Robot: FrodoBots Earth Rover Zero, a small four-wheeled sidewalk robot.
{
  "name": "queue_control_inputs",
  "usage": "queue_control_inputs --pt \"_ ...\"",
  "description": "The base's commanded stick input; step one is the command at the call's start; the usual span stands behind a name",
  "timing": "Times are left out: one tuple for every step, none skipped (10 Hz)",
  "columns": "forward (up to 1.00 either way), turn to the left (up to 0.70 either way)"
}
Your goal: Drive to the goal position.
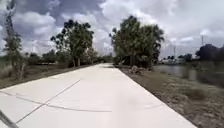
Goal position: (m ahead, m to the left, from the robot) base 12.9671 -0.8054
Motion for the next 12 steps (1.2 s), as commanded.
queue_control_inputs --pt "0.85 0.00" --pt "0.85 0.00" --pt "0.85 0.00" --pt "0.85 0.00" --pt "0.85 0.00" --pt "0.85 0.00" --pt "0.85 0.00" --pt "0.85 0.00" --pt "0.85 0.00" --pt "0.85 0.00" --pt "0.85 0.00" --pt "0.85 0.00"
